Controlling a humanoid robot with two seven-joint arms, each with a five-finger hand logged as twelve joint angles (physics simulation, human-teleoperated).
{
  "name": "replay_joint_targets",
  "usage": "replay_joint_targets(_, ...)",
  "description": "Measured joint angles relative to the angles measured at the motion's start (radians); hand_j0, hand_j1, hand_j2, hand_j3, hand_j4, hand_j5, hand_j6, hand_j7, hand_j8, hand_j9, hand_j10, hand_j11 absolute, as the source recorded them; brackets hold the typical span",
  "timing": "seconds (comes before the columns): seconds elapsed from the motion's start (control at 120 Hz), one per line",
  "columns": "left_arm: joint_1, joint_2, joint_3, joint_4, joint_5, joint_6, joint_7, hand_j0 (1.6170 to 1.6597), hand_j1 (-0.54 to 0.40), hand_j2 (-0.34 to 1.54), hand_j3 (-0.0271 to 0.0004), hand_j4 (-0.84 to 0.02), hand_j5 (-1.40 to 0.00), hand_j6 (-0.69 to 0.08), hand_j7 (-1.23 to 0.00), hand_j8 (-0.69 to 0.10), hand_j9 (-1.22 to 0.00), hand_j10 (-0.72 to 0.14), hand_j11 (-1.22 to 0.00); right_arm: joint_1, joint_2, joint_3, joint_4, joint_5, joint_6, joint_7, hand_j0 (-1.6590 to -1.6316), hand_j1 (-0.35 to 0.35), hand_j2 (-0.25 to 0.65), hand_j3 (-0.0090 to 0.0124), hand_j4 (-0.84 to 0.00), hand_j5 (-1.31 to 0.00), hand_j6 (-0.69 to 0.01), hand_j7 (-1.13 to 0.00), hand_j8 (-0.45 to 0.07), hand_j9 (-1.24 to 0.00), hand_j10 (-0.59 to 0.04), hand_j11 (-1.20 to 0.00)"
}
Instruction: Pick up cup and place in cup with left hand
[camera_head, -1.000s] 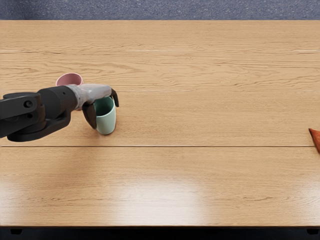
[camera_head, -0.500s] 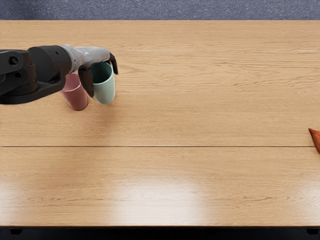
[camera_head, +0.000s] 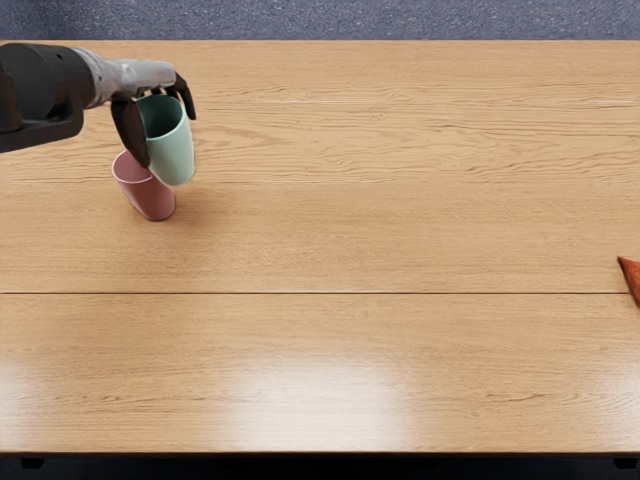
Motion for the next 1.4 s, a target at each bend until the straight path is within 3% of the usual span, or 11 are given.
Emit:
replay_joint_targets(0.333,0.000,0.031,0.005,0.057,0.006,-0.025,0.000,1.6554,-0.088,0.05,0.0000,-0.431,-0.60,-0.313,-0.60,-0.297,-0.59,-0.437,-0.59,0.001,0.000,0.000,0.000,0.000,0.000,-0.001,-1.6581,-0.310,-0.007,0.0000,-0.032,-0.04,-0.032,-0.04,-0.032,-0.04,-0.032,-0.04)
replay_joint_targets(0.708,0.003,-0.042,0.013,0.188,0.030,-0.038,0.000,1.6559,-0.089,0.05,0.0000,-0.428,-0.59,-0.317,-0.58,-0.296,-0.58,-0.435,-0.58,0.002,0.000,0.000,0.000,0.000,0.000,0.000,-1.6581,-0.310,-0.007,0.0000,-0.032,-0.04,-0.032,-0.04,-0.032,-0.04,-0.032,-0.04)
replay_joint_targets(1.4,0.020,-0.067,0.021,0.211,0.033,-0.039,0.000,1.6558,-0.066,0.04,0.0000,-0.416,-0.57,-0.345,-0.57,-0.325,-0.56,-0.421,-0.56,0.001,0.000,0.000,-0.003,0.000,0.000,0.000,-1.6581,-0.310,-0.006,0.0000,-0.032,-0.04,-0.032,-0.04,-0.032,-0.04,-0.032,-0.04)
